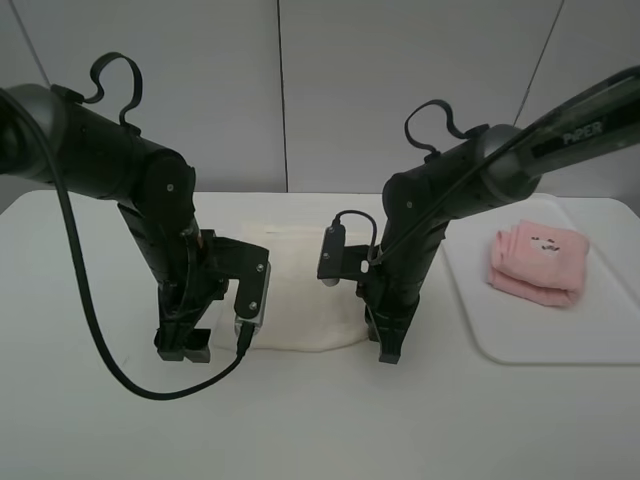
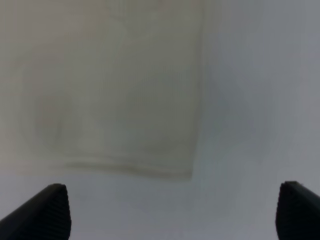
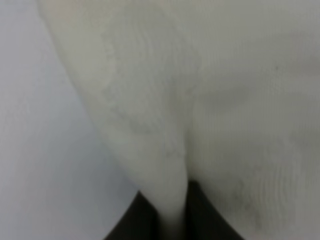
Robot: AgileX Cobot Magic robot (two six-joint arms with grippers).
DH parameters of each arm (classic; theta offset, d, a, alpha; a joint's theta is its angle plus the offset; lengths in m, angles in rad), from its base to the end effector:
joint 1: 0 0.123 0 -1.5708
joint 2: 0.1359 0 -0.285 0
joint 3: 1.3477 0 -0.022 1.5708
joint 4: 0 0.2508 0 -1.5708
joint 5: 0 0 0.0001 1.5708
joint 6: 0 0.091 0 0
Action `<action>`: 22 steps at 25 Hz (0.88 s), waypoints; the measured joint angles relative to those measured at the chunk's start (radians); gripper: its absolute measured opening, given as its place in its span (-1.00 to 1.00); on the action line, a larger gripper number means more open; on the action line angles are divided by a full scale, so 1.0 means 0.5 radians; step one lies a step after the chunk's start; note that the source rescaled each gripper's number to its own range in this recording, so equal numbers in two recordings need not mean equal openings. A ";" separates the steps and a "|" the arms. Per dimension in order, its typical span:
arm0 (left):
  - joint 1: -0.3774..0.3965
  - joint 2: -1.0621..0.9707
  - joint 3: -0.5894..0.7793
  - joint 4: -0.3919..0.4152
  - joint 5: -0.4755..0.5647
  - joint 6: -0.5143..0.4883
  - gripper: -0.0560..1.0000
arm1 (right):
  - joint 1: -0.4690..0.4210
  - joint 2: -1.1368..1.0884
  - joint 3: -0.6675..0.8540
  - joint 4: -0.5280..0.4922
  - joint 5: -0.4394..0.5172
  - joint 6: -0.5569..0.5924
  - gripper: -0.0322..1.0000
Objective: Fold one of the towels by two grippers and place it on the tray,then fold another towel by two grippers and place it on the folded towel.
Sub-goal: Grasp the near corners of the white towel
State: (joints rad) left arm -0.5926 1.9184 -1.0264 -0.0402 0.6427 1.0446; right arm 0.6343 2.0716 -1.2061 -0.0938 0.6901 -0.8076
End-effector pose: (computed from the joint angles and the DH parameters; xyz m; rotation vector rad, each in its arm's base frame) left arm 0.2753 -0.1880 0.1195 2.1701 2.0940 0.0034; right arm 0.3036 0.2166 0.1014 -2.0868 2.2150 -0.1097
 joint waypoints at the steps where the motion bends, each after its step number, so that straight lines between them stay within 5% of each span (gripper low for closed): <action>1: -0.022 0.000 0.000 -0.012 -0.013 0.027 1.00 | 0.000 0.000 0.000 0.000 -0.002 0.000 -0.93; 22: -0.106 0.175 0.000 -0.047 -0.073 0.034 1.00 | 0.000 0.000 0.000 0.073 -0.004 0.000 -0.93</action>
State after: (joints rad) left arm -0.6457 2.0057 -1.0264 -0.0636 0.6060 1.0618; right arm 0.6343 2.0716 -1.2061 -0.0574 0.6880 -0.8076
